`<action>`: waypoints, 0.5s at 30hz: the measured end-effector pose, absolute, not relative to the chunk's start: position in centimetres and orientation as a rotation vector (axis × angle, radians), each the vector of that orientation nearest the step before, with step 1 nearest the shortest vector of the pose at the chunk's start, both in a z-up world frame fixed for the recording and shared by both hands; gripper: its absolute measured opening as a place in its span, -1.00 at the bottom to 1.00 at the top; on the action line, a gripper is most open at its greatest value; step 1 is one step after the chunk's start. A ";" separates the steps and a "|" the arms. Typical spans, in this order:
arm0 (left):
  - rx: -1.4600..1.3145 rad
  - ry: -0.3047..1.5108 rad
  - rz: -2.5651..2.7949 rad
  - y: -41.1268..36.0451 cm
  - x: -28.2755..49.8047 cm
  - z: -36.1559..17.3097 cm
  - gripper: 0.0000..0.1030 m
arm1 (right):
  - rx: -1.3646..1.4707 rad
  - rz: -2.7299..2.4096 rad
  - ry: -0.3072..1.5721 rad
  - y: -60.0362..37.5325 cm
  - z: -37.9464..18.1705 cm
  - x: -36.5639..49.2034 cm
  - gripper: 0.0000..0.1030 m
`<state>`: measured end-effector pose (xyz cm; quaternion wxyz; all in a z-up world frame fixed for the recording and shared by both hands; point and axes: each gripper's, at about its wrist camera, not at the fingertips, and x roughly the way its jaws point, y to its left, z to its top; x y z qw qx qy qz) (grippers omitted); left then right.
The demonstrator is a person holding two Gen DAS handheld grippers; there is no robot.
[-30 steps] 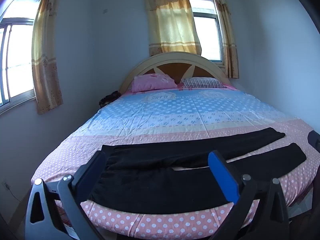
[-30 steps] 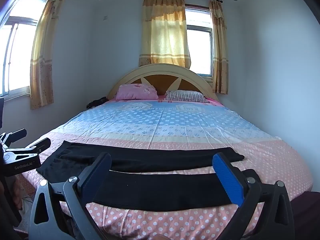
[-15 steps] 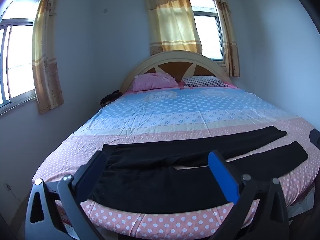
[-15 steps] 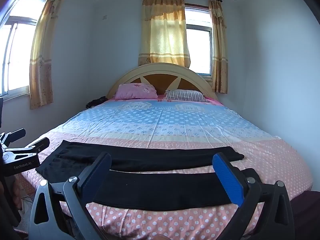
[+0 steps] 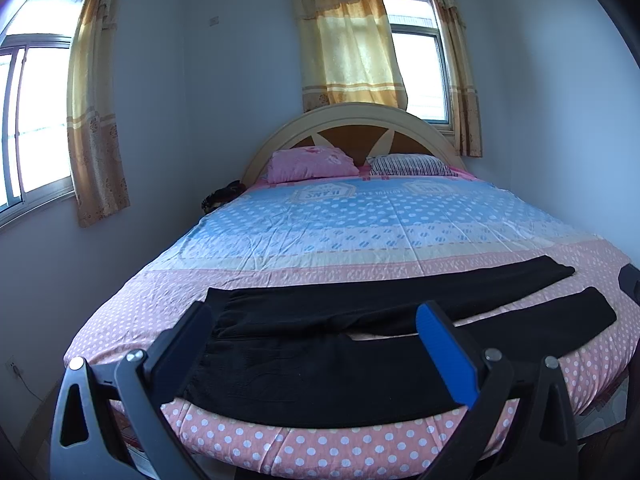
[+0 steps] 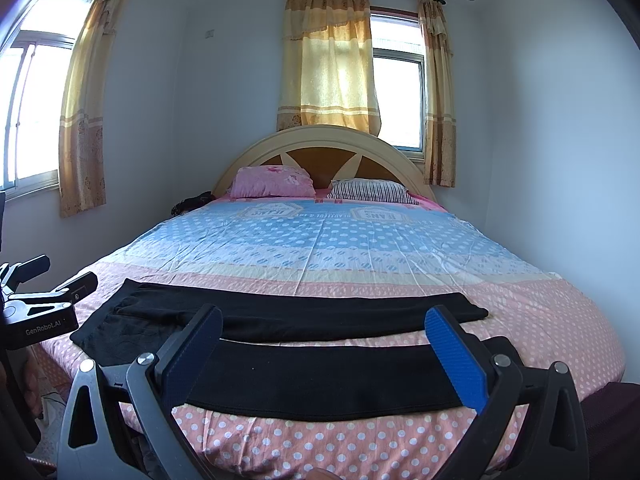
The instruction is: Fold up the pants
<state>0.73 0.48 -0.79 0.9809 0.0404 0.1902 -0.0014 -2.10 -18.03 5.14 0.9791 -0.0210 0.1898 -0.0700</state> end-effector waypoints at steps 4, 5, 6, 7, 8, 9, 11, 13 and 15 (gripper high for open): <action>0.081 0.383 -0.003 0.5 0.8 -0.8 1.00 | -0.041 -0.141 0.384 -18.1 5.1 -2.2 0.98; 0.080 0.382 -0.003 0.5 0.7 -0.8 1.00 | -0.041 -0.140 0.384 -18.1 5.1 -2.1 0.98; 0.078 0.382 -0.003 0.6 0.7 -0.8 1.00 | -0.043 -0.141 0.384 -18.1 5.2 -2.1 0.98; 0.078 0.383 -0.003 0.7 0.7 -0.8 1.00 | -0.043 -0.142 0.385 -18.1 5.1 -2.1 0.98; 0.077 0.382 -0.003 0.7 0.8 -0.8 1.00 | -0.043 -0.142 0.386 -18.1 5.0 -2.1 0.98; 0.076 0.382 -0.003 0.8 0.8 -0.7 1.00 | -0.043 -0.141 0.386 -18.1 5.0 -2.1 0.98; 0.075 0.383 -0.002 1.0 0.9 -0.7 1.00 | -0.043 -0.142 0.385 -18.1 5.0 -2.1 0.98; 0.074 0.384 -0.002 1.0 0.9 -0.7 1.00 | -0.043 -0.141 0.387 -18.1 5.0 -2.1 0.98; 0.074 0.383 -0.003 1.0 1.0 -0.8 1.00 | -0.043 -0.142 0.387 -18.1 5.0 -2.1 0.98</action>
